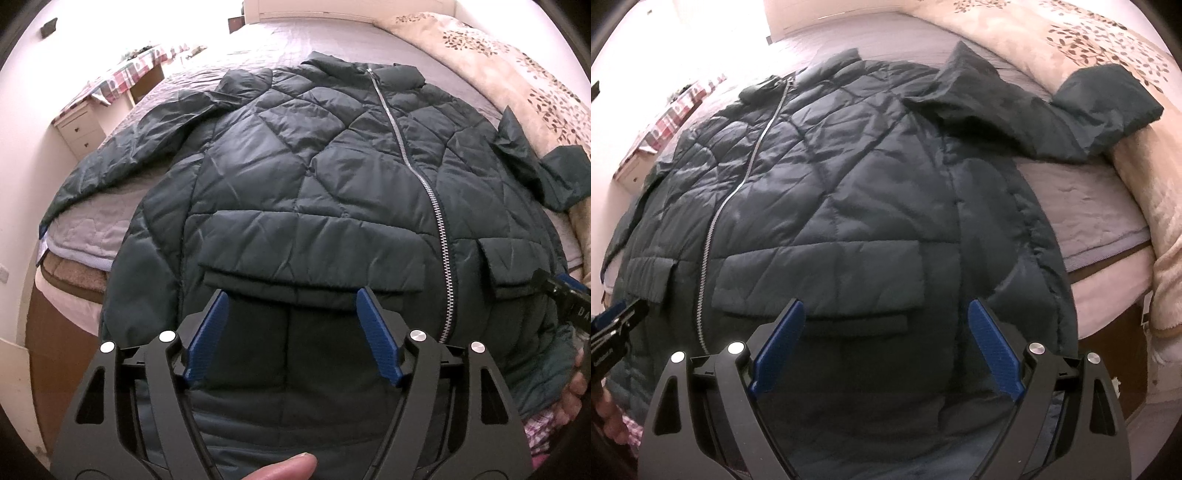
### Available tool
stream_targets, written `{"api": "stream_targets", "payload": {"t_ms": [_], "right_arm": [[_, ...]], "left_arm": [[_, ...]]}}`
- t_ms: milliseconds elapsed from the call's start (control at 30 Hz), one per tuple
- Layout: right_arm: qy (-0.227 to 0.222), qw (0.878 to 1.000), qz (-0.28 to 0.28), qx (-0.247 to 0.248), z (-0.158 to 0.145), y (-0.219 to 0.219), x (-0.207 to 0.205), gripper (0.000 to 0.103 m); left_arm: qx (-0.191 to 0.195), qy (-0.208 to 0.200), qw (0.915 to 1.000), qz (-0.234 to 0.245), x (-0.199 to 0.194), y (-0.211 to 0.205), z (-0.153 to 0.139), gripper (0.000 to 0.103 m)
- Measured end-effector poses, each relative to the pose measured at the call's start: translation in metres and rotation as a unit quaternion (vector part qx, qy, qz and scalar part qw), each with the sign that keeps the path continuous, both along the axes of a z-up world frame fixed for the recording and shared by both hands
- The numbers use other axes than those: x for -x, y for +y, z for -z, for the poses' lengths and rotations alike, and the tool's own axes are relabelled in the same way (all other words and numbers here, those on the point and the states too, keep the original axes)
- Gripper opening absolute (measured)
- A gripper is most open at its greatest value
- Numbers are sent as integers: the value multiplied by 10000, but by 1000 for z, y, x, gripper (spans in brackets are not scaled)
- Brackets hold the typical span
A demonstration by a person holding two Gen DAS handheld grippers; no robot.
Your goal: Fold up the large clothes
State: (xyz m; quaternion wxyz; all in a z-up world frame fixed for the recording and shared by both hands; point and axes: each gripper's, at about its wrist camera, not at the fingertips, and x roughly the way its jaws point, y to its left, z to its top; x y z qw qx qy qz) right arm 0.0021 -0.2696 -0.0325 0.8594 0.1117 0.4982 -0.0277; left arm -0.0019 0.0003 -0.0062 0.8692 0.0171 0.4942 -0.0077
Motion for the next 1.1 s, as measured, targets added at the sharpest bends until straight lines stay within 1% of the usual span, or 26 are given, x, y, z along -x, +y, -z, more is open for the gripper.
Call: {"api": "stream_targets", "payload": {"t_ms": [133,267,400,533,633,700,833,900,967,1000,1067,1100], "right_arm": [[-102,9997,222,-40,-4,-18,-4,88],[-265,9979,583,32,-10,-48,-9,88],[-478,9924,1095,278,-19,-93,-16,88],[-604,9835,1689,243,-26,-151,-24,88],[-611,9788,1932,285,-27,-187,-35,88],[-660,9755,2089,183,-28,-210,-40,88],[-843,9669,2377,-386,-31,-248,-45,88],[-908,9618,2518,-579,-33,-262,-48,82],[-909,9590,2585,-728,-33,-271,-53,74],[-880,9581,2618,-763,-31,-275,-58,71],[-746,9579,2660,-787,-25,-279,-68,62],[-680,9581,2658,-826,-21,-281,-73,60]], "left_arm": [[-7,11,10000,-52,-1,1,0,76],[-32,18,10000,-76,-3,3,-3,76],[-124,34,9999,-69,-8,4,-7,76],[-217,77,9997,-101,-11,2,-10,77],[-271,119,9995,-135,-15,1,-12,77],[-300,146,9993,-136,-16,0,-14,77],[-339,157,9992,-122,-20,-3,-20,77],[-378,158,9991,-123,-23,-4,-23,77],[-420,150,9989,-132,-25,-5,-26,77],[-438,141,9989,-132,-27,-5,-28,77],[-474,101,9987,-129,-30,-5,-32,77],[-487,76,9987,-136,-32,-5,-34,77]]}}
